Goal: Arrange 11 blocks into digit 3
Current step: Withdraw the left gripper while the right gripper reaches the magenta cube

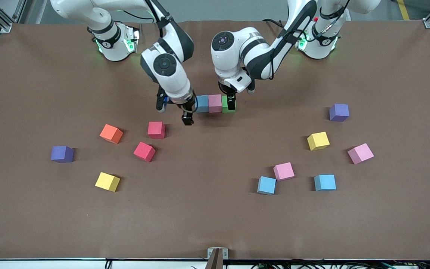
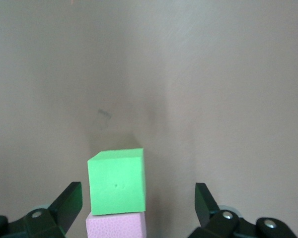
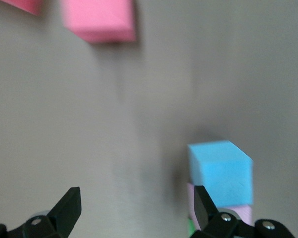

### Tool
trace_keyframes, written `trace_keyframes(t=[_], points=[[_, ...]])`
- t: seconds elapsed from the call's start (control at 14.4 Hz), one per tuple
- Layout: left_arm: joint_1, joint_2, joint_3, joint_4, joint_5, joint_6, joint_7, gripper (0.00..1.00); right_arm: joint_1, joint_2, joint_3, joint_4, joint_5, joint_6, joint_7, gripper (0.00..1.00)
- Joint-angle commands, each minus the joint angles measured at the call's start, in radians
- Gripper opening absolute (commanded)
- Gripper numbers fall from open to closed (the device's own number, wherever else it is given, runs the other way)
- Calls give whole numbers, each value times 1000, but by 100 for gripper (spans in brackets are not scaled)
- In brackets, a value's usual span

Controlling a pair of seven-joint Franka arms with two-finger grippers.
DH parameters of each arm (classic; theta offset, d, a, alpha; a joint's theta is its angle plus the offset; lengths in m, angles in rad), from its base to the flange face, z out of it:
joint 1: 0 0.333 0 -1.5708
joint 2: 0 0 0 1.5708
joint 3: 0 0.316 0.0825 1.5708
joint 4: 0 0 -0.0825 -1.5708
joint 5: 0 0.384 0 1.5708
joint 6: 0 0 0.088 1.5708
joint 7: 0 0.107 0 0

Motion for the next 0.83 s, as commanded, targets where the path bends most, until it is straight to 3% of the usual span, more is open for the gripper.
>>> trace_keyframes(t=[0.0, 0.21, 0.35, 0.76], points=[[42, 3, 3, 121, 14, -140, 147, 100, -80, -10, 9, 31, -154, -29, -110, 100], [176, 5, 8, 268, 4, -293, 505, 100, -161, 0, 11, 39, -300, -27, -367, 100], [259, 15, 9, 370, -1, -372, 730, 100, -195, 2, 11, 39, -308, -23, -591, 100], [462, 2, 9, 481, 13, -406, 1281, 100, -273, 0, 13, 12, -305, -50, -1012, 100]])
